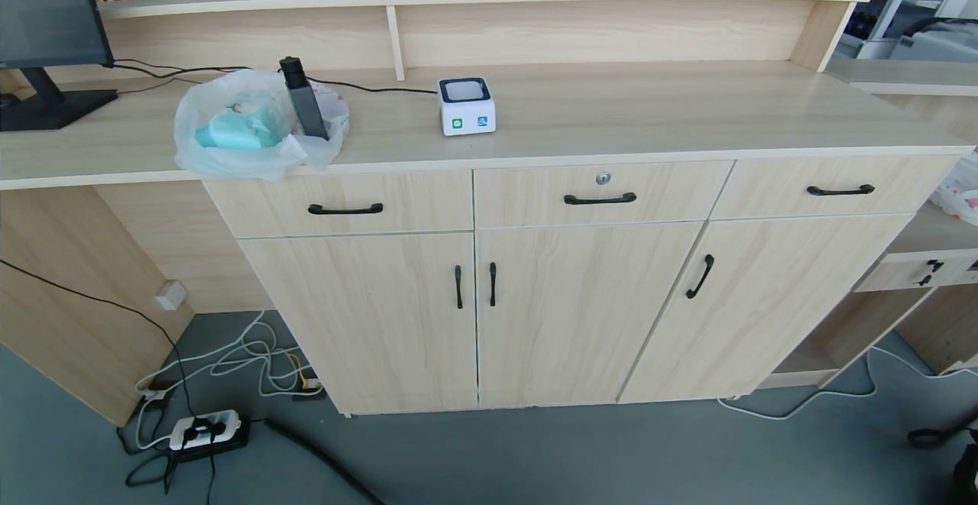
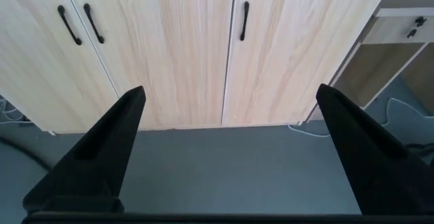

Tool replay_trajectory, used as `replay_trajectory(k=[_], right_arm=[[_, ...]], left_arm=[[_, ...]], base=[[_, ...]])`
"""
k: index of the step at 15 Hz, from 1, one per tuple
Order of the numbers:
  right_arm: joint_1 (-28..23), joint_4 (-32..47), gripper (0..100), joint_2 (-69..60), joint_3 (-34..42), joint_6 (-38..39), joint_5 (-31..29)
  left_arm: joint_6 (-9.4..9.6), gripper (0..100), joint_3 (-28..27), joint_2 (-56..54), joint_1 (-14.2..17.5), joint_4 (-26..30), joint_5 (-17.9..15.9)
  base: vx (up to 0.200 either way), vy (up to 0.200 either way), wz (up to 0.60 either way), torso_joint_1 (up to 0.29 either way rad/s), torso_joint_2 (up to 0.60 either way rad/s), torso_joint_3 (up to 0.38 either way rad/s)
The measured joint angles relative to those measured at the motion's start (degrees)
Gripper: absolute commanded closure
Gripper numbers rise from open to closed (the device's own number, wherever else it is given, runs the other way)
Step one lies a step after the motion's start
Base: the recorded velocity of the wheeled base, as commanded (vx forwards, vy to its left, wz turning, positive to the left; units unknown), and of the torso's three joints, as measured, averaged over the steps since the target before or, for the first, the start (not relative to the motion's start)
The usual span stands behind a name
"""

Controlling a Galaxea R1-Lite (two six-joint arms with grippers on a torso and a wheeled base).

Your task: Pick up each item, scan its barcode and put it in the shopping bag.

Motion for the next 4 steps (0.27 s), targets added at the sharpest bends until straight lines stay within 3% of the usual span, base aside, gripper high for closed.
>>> replay_trajectory(k=[4], right_arm=[[0.0,0.0,0,0.0,0.0,0.9,0.0]], left_arm=[[-0.02,0,0.0,0.0,0.0,0.0,0.0]], base=[[0.000,0.000,0.00,0.000,0.00,0.000]])
